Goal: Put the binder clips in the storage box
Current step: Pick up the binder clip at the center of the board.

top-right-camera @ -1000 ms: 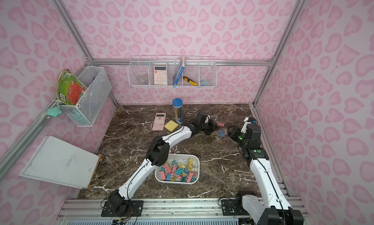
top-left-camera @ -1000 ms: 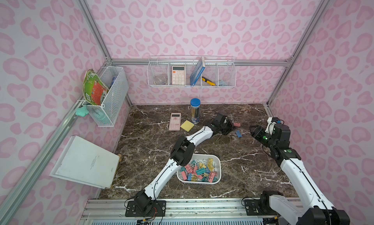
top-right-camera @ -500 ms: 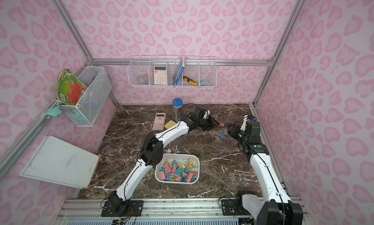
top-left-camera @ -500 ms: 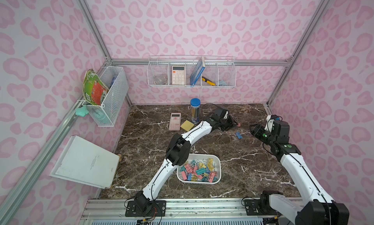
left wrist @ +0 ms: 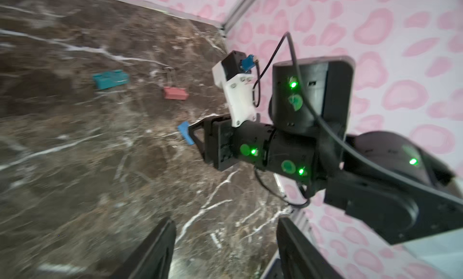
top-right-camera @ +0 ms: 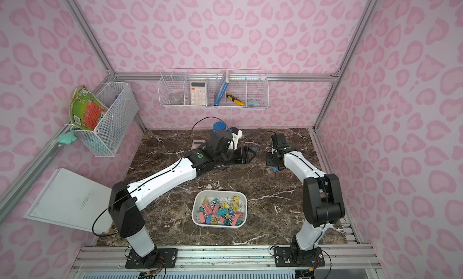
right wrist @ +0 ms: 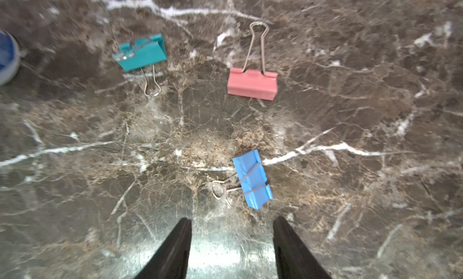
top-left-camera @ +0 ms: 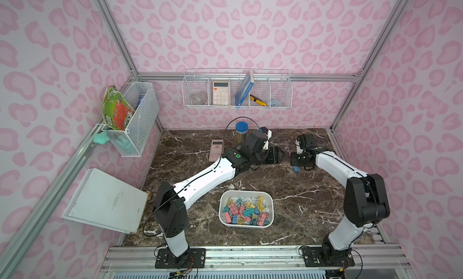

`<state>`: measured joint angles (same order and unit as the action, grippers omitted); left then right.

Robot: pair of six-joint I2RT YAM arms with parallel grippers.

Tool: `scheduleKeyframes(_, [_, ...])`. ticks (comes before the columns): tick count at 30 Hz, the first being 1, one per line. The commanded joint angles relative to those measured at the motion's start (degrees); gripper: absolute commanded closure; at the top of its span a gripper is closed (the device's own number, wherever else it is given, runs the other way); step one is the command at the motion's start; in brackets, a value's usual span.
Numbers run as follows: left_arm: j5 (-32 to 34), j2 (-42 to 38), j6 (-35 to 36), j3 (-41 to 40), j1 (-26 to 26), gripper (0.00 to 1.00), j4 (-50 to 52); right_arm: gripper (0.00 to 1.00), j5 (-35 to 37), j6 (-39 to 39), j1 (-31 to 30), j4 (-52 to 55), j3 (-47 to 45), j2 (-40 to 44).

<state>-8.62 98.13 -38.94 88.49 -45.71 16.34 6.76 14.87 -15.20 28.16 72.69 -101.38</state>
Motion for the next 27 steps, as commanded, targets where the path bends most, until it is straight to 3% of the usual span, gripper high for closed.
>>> scheduleKeyframes(1, [7.5, -5.0, 4.2, -6.6, 1.1, 0.28, 1.7, 0.48, 12.9, -2.6, -2.9, 4.7, 3.7, -5.4])
scheduleKeyframes(5, [7.8, -8.3, 2.8, -11.6, 3.6, 0.22, 2.7, 0.57, 17.9, -2.9, -4.2, 6.0, 7.4, -9.8])
scheduleKeyframes(13, [7.5, -7.7, 3.1, -10.2, 5.2, 0.18, 6.9, 0.88, 22.1, -3.9, -5.4, 4.0, 6.3, -10.7])
scheduleKeyframes(17, [7.6, -6.6, 2.6, -8.9, 5.3, 0.17, 8.8, 0.95, 23.1, -3.7, -5.6, 5.3, 7.5, -12.3])
scheduleKeyframes(22, [7.2, -7.4, 1.3, -9.8, 6.0, 0.06, 8.7, 1.0, 22.6, -3.2, -5.8, 5.4, 7.5, -11.9])
scheduleKeyframes(27, [8.6, -11.1, 1.4, -12.7, 7.1, 0.04, 8.2, 1.0, 20.9, -1.4, -7.7, 4.6, 6.1, -3.1])
